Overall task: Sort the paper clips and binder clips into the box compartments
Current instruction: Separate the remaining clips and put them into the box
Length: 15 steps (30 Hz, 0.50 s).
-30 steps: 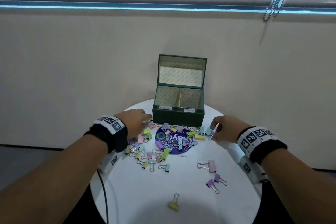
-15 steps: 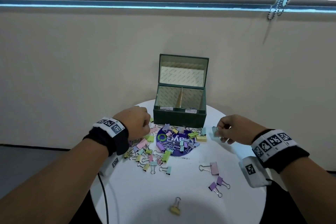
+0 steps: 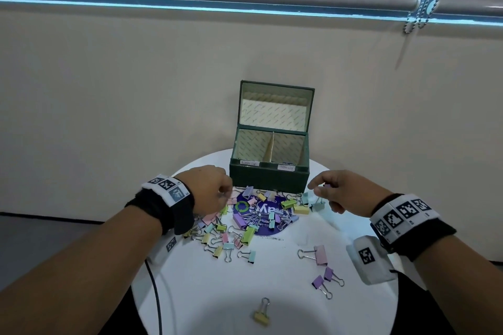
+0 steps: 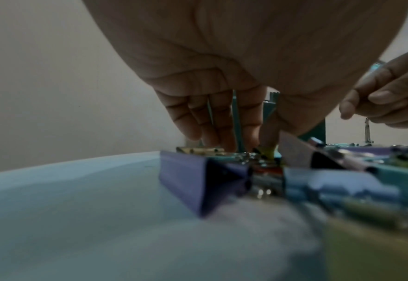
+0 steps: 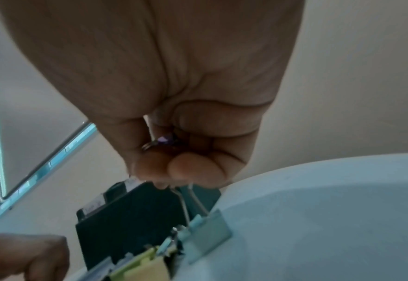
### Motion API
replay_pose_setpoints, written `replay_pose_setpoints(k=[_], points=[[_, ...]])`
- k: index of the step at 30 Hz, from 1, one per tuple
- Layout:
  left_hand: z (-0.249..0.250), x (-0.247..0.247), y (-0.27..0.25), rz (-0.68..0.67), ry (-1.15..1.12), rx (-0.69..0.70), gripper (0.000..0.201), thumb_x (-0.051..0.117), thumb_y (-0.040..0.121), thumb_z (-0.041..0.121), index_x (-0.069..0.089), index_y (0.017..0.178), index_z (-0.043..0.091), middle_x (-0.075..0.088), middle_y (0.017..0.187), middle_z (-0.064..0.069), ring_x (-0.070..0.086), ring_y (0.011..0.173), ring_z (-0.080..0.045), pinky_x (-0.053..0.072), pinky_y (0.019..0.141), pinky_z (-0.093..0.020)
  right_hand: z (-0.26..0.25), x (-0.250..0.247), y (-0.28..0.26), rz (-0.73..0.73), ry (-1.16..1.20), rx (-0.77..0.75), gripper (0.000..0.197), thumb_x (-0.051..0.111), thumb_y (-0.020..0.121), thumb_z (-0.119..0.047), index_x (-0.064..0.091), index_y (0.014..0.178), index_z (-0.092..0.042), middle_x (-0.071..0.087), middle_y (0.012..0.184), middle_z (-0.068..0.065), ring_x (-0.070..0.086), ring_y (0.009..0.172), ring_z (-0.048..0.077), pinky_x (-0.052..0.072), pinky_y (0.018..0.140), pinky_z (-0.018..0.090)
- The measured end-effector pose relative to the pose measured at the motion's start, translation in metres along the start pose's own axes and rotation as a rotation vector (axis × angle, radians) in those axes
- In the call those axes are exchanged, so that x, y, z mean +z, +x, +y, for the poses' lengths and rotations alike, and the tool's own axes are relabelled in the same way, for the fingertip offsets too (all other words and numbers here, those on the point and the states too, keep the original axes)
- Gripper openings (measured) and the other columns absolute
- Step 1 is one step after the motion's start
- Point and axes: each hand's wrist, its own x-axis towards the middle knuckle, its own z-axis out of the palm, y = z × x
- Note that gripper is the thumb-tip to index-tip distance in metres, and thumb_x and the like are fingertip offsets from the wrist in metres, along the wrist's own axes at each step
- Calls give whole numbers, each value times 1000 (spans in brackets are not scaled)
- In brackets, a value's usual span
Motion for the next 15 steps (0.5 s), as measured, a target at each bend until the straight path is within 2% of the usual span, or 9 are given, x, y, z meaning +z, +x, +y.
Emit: replay_pose_setpoints(k=[2, 4, 6, 9, 12, 15], points=[[-2, 0, 0, 20, 1, -8, 4, 56, 84, 31, 60, 83, 30, 60, 92, 11, 55, 89, -14, 51, 82, -33, -10, -3, 2, 9, 59, 6, 16, 54, 101, -25, 68, 97, -19, 53, 54, -2, 46, 48, 14, 41, 58, 27], [-3, -1, 1, 35, 17, -33, 4, 55, 85, 29, 58, 83, 28, 60, 91, 10, 55, 86, -15, 49, 76, -30, -24, -8, 5, 9, 176, 14, 21, 48, 101, -14, 67, 97, -8, 45, 58, 1, 39, 49, 16, 34, 50, 26], [-3, -2, 1, 56, 32, -45, 4, 54, 87, 30, 57, 85, 27, 61, 91, 9, 55, 85, -15, 46, 73, -28, -40, -12, 10, 8, 232, -22, 27, 41, 98, -5, 68, 96, -4, 44, 62, 3, 39, 51, 16, 34, 48, 24], [-4, -4, 2, 52, 27, -59, 6, 53, 86, 30, 58, 89, 28, 61, 94, 9, 56, 88, -16, 48, 76, -30, -66, -16, 21, 30, 155, -145, 16, 52, 98, -5, 67, 101, -11, 59, 65, 2, 53, 56, 13, 46, 55, 25], [-4, -4, 1, 25, -19, -59, 25, 53, 86, 31, 61, 110, 34, 62, 108, 11, 57, 100, -15, 50, 90, -34, -84, -17, 34, 31, 223, -217, 10, 64, 93, -4, 67, 102, -9, 68, 70, 2, 65, 64, 16, 59, 67, 31], [-3, -2, 1, 1, -33, -34, 34, 49, 90, 51, 60, 121, 43, 60, 110, 12, 57, 103, -14, 49, 93, -36, -95, -14, 45, 37, 300, -231, 6, 65, 93, -2, 69, 95, -5, 70, 71, 11, 65, 64, 19, 61, 72, 37]])
